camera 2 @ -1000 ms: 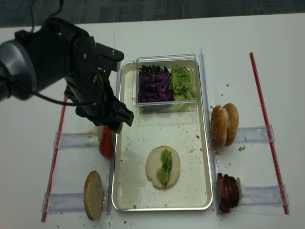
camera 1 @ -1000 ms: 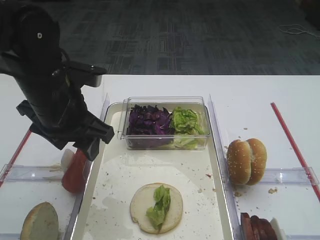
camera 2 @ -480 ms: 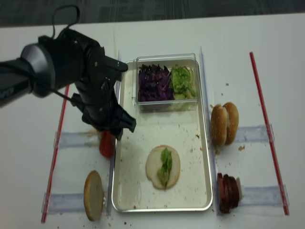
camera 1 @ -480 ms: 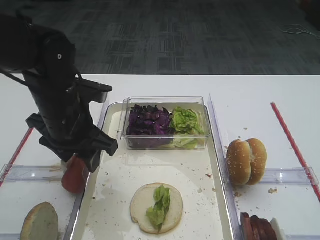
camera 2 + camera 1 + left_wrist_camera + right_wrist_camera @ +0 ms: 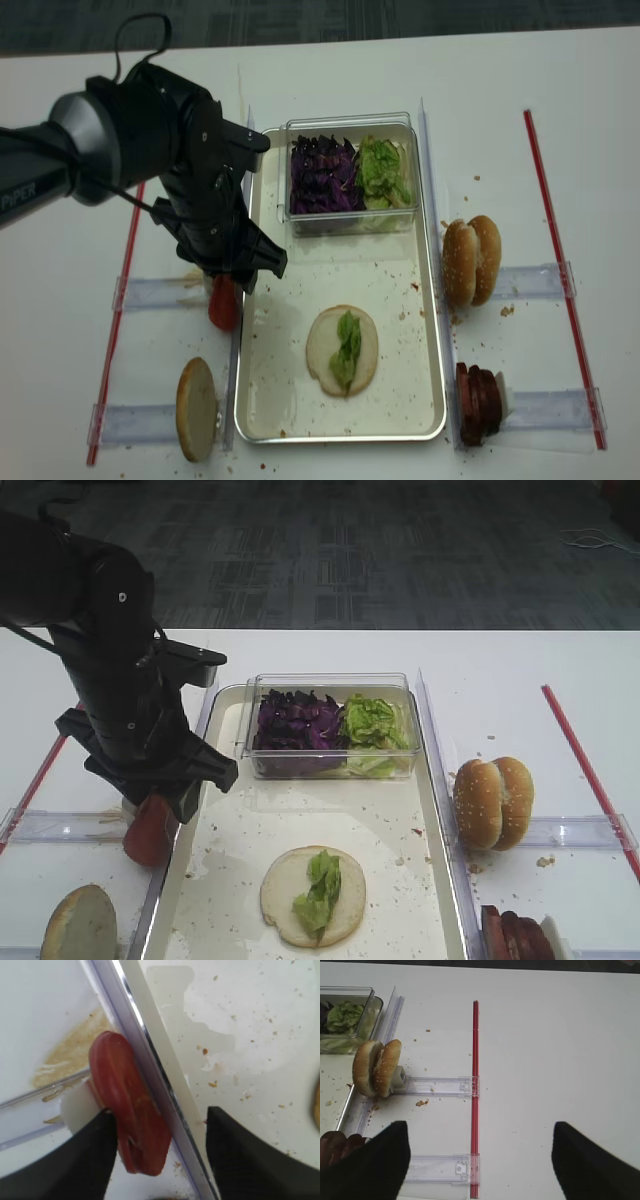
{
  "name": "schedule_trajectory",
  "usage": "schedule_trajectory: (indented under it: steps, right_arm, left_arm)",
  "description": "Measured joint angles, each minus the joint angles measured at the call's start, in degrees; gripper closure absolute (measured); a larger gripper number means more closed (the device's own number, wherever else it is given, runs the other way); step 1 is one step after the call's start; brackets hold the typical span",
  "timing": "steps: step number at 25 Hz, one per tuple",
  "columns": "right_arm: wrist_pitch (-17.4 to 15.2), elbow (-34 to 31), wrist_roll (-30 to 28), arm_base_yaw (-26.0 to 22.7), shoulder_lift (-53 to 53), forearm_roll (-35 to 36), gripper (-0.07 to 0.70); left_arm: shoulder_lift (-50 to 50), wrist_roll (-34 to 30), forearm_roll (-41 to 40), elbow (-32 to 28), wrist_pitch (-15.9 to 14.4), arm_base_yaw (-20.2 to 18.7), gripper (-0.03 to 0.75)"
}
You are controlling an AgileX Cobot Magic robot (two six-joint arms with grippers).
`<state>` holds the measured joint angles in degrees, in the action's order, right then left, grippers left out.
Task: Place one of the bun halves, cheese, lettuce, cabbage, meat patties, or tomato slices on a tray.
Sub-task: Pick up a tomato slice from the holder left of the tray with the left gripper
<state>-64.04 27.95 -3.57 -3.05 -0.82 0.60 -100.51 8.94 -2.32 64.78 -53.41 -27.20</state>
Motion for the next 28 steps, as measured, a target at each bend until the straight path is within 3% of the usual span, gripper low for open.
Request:
schedule_trajectory:
  steps: [21, 28]
  right_arm:
    - [0.0, 0.0, 0.1, 0.0, 0.0, 0.0, 0.021]
    - [0.0, 0.0, 0.1, 0.0, 0.0, 0.0, 0.021]
  left_arm:
    - [-2.5, 0.0, 1.5, 0.0, 0.6, 0.0, 0.338]
    - [-2.9, 0.0, 1.3, 0.2, 0.6, 0.0, 0.391]
